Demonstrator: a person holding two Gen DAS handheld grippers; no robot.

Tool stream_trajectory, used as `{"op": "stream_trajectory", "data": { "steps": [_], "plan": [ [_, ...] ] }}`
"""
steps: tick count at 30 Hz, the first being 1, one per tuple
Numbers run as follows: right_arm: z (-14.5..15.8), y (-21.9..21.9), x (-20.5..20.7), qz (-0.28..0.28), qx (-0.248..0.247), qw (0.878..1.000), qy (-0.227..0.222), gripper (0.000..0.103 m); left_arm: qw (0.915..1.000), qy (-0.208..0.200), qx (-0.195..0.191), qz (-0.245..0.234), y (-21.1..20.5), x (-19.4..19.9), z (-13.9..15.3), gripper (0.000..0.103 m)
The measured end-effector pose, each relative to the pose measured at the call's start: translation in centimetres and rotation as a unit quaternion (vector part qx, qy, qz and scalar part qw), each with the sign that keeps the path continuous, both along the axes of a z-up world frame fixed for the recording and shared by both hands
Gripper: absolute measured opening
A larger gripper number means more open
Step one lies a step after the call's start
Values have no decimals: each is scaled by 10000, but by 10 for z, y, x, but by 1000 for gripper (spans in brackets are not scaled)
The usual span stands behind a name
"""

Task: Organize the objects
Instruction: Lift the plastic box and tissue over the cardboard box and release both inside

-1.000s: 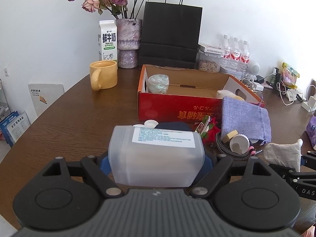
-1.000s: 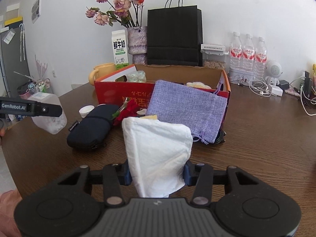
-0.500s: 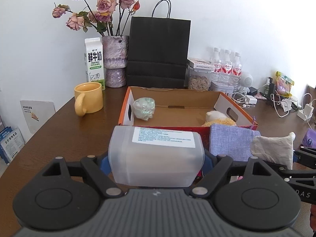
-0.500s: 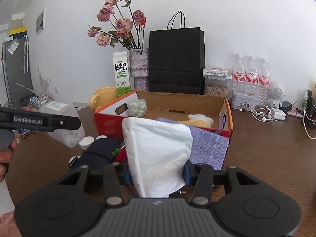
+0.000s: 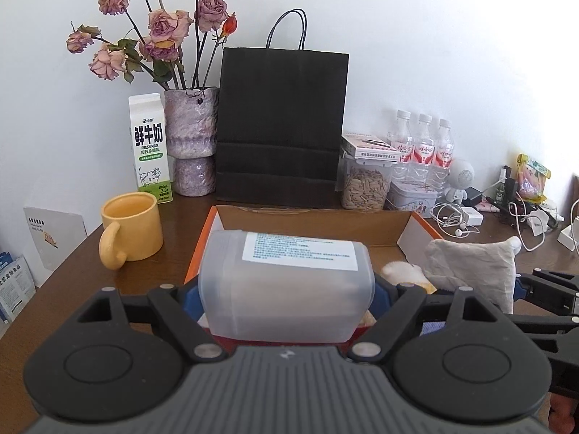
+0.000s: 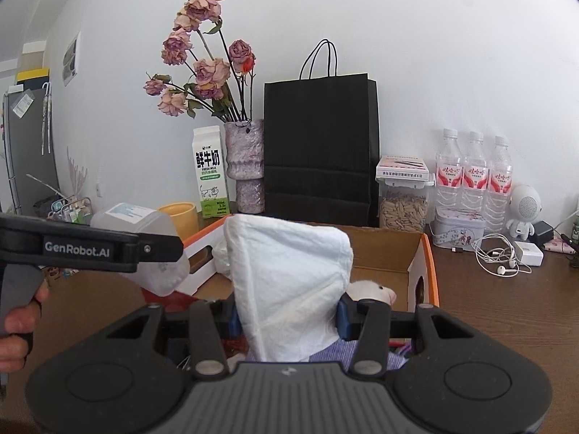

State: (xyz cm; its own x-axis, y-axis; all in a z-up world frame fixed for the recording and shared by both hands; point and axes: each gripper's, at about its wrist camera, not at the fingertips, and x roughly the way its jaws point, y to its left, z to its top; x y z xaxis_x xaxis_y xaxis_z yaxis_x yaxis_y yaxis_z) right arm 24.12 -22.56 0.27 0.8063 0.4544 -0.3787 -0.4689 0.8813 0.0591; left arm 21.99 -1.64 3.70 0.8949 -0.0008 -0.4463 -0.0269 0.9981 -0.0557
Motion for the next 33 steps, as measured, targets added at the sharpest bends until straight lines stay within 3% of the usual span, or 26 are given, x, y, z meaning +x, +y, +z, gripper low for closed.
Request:
{"op": "stream_trajectory", "data": {
  "steps": [16,18,19,20,22,24,33],
  "plan": [
    [-8,14,98,-21,-219,9995,223,49,9999,122,44,90,-5,94,-19,84],
    [-12,15,105,-59,-290,9992,278,59,9998,161,78,91,-4,100,-23,85],
    [-14,16,108,-87,-333,9989,306,70,9997,197,103,110,-4,102,-25,88],
    [-16,16,109,-97,-389,9986,345,85,9997,202,101,136,-3,104,-25,101],
    [-19,17,110,-150,-496,9980,364,98,9997,135,65,212,0,104,-26,103],
    [-20,18,111,-229,-552,9974,399,103,9995,190,46,240,1,105,-26,103],
    [-23,22,107,-170,-638,9970,395,103,9995,243,73,192,-1,104,-26,103]
  ]
}}
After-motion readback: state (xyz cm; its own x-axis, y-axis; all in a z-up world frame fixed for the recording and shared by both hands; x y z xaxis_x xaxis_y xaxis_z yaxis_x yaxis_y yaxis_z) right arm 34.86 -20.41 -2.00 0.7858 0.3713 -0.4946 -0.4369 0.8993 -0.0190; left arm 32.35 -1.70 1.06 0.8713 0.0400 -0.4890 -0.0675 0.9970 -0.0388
